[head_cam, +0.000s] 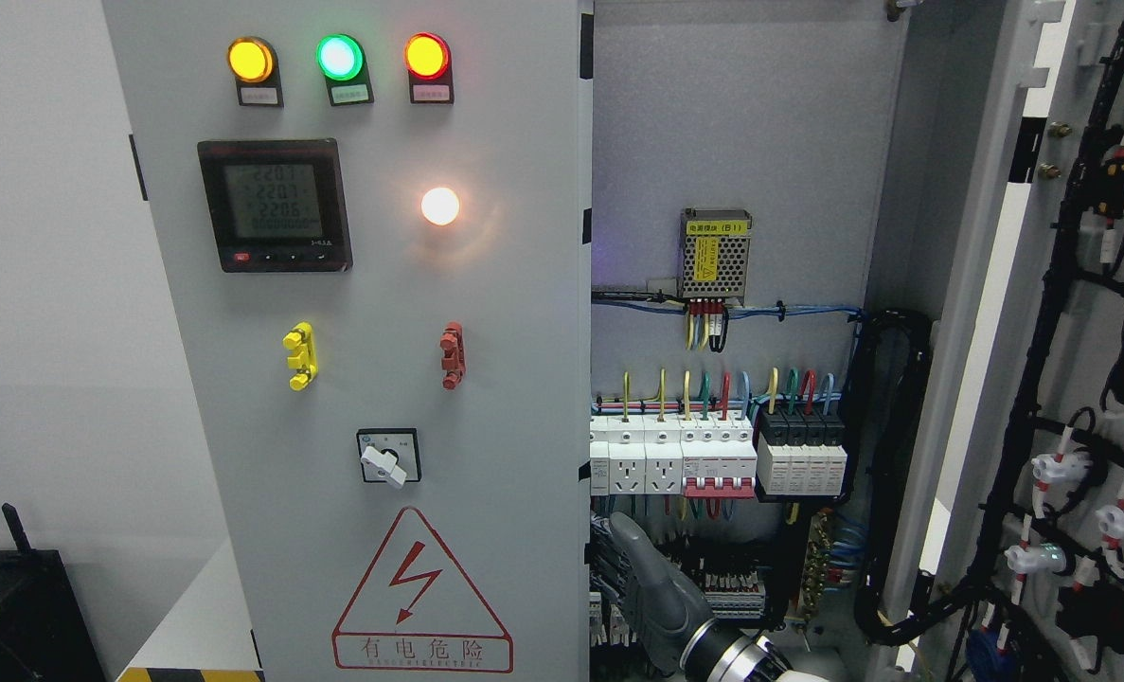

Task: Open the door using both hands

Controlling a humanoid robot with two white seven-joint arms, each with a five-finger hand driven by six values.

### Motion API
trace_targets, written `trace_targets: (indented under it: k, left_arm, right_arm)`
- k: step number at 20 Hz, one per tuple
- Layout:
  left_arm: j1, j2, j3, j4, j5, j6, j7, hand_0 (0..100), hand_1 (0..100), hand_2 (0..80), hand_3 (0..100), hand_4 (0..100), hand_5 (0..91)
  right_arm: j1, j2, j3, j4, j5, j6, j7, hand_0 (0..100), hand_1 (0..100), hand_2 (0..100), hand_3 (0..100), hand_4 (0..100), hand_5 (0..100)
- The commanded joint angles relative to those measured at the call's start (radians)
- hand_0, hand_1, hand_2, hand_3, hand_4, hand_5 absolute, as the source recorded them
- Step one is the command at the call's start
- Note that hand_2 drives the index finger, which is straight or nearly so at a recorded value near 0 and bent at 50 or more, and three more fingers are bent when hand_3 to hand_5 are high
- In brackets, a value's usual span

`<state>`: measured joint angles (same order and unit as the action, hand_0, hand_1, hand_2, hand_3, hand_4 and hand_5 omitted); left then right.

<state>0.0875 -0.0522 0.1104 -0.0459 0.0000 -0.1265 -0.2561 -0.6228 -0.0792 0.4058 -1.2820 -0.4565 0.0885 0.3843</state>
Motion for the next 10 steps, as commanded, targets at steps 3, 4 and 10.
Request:
trace_targets:
  k: [3, 4, 10]
  left_arm:
    - [0.0, 0.0, 0.0, 0.0, -0.026, -0.001, 0.0, 0, 0, 0.0, 0, 3, 0.0]
    - [0.0, 0.0, 0.0, 0.0, -0.026, 0.001, 0.0, 0, 0, 0.0, 0, 3, 0.0]
    - [0.0, 0.0, 0.0, 0.0, -0.026, -0.001, 0.0, 0, 0, 0.0, 0, 3, 0.0]
  right_arm:
    - [0.0, -0.001, -0.004, 0.007, -0.005, 0.002, -0.013, 11, 0, 0, 0, 0, 0]
    - [0.002, -0.001, -0.004, 0.004, -0.007, 0.002, -0.012, 11, 0, 0, 0, 0, 0]
    - [0.012, -0.001, 0.005, -0.007, -0.04, -0.006, 0.022, 11, 0, 0, 0, 0, 0]
